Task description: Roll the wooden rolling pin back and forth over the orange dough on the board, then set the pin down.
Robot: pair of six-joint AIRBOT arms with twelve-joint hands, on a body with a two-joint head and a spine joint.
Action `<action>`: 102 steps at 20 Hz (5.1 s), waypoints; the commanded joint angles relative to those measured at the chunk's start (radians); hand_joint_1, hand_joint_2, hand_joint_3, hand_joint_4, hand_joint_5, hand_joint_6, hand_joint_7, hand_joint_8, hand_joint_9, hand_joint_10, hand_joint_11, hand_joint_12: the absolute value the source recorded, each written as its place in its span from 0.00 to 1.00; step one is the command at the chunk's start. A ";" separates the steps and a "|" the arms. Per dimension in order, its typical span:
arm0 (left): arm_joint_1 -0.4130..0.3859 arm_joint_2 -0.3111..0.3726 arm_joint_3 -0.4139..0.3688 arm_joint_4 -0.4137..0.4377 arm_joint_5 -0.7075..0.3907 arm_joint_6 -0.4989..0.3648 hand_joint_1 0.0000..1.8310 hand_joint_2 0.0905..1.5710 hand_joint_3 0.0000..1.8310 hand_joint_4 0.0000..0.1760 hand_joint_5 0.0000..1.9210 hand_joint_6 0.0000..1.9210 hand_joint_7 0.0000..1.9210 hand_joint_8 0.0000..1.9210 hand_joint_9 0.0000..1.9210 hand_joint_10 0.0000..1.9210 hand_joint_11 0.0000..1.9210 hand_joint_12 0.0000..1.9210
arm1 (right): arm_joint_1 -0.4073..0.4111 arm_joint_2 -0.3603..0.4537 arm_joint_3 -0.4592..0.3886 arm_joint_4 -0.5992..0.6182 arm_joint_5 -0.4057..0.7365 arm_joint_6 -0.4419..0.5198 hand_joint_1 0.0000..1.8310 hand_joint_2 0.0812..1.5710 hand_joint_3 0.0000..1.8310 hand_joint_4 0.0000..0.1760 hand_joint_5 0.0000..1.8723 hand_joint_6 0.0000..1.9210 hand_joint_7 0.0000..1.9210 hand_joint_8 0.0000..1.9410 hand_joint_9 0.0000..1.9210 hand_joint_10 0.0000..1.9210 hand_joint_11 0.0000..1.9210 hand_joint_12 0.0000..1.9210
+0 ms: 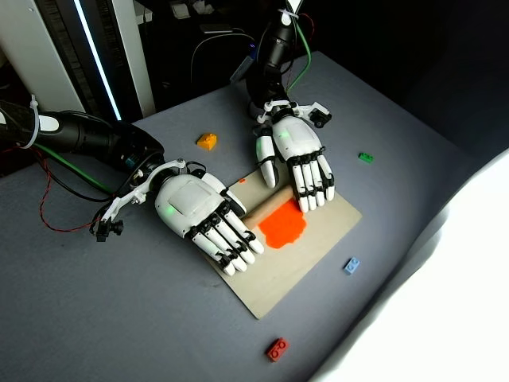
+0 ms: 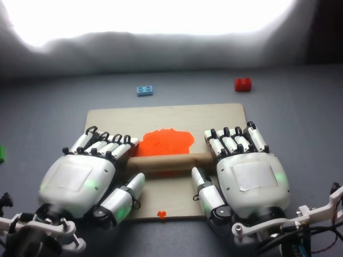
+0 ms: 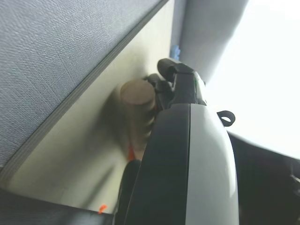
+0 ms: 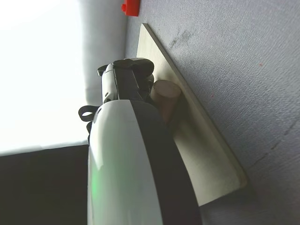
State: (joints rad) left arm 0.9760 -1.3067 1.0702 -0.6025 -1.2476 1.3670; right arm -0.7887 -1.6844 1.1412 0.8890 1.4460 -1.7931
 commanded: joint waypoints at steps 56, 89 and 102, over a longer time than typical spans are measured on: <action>0.100 0.032 -0.098 0.059 -0.147 -0.009 0.00 1.00 0.04 0.00 0.23 0.00 0.26 0.00 0.21 0.00 0.00 0.36 | -0.026 0.023 -0.055 -0.093 0.101 -0.034 0.00 1.00 0.00 0.00 0.20 0.00 0.24 0.00 0.24 0.01 0.00 0.51; 0.099 0.051 -0.122 0.070 -0.130 -0.021 0.00 1.00 0.05 0.00 0.24 0.00 0.26 0.00 0.20 0.00 0.00 0.36 | -0.020 0.033 -0.073 -0.119 0.114 -0.043 0.00 1.00 0.00 0.00 0.19 0.00 0.23 0.00 0.23 0.00 0.00 0.50; 0.100 0.065 -0.129 0.088 -0.111 -0.030 0.00 1.00 0.05 0.00 0.23 0.00 0.27 0.00 0.21 0.00 0.00 0.38 | -0.014 0.036 -0.073 -0.133 0.121 -0.043 0.00 1.00 0.00 0.00 0.22 0.01 0.26 0.00 0.25 0.01 0.00 0.54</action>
State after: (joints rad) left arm 1.0714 -1.2427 0.9459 -0.5591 -1.3067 1.3407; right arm -0.8135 -1.6550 1.0706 0.8436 1.4750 -1.8336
